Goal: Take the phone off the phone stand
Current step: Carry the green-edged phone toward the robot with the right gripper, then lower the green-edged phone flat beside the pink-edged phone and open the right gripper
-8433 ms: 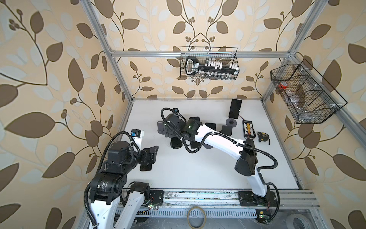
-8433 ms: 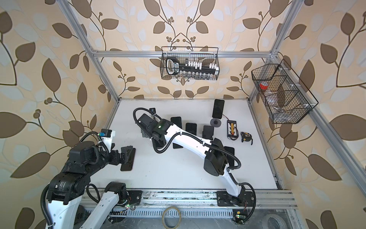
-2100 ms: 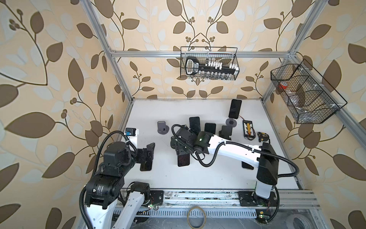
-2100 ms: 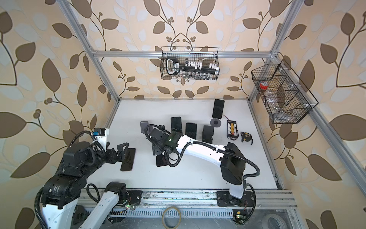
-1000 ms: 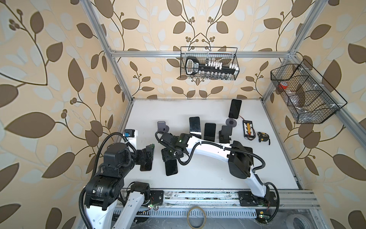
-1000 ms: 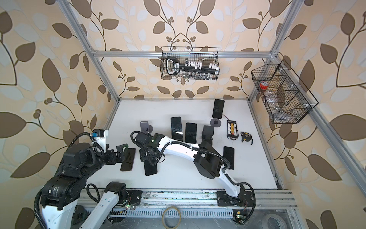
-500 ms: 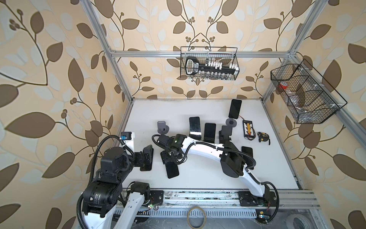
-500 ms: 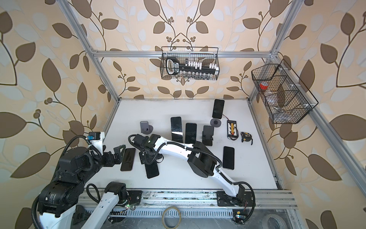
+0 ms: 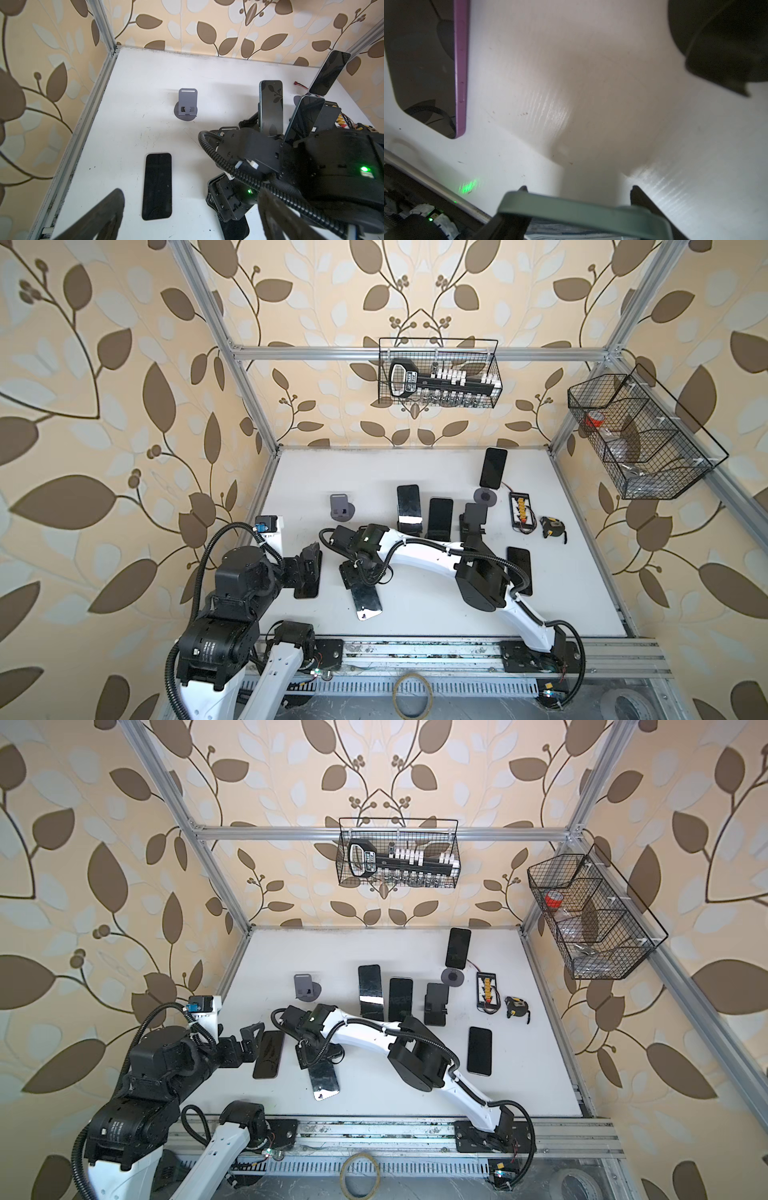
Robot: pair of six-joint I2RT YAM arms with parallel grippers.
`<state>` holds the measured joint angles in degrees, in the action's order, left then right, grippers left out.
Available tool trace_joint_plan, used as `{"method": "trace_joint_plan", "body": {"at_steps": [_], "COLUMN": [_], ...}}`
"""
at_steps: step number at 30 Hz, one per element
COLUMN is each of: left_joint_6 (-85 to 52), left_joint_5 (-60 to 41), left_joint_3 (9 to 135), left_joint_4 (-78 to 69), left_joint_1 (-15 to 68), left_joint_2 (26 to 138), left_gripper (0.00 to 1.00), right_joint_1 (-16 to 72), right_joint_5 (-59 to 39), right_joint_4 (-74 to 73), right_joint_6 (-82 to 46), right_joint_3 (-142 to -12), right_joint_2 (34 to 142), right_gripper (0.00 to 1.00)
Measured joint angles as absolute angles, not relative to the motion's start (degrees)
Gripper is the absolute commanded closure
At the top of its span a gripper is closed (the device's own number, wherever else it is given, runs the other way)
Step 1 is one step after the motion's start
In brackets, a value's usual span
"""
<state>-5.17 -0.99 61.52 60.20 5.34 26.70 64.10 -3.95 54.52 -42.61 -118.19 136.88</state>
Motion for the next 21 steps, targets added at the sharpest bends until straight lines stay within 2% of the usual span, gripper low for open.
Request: {"method": "trace_joint_plan", "body": {"at_steps": [21], "left_joint_6": [-5.13], "left_joint_5": [0.19], "left_joint_3": [60.73], "left_joint_4": [59.88], "left_joint_1": [5.34], "left_joint_2": [25.02], "left_gripper": [0.01], "right_joint_1": [62.92], "right_joint_5": [-4.08], "right_joint_4": [55.53], "right_joint_6": [-41.08], "right_joint_3": [-117.75], "right_joint_2": [138.02], "right_gripper": [0.35]}}
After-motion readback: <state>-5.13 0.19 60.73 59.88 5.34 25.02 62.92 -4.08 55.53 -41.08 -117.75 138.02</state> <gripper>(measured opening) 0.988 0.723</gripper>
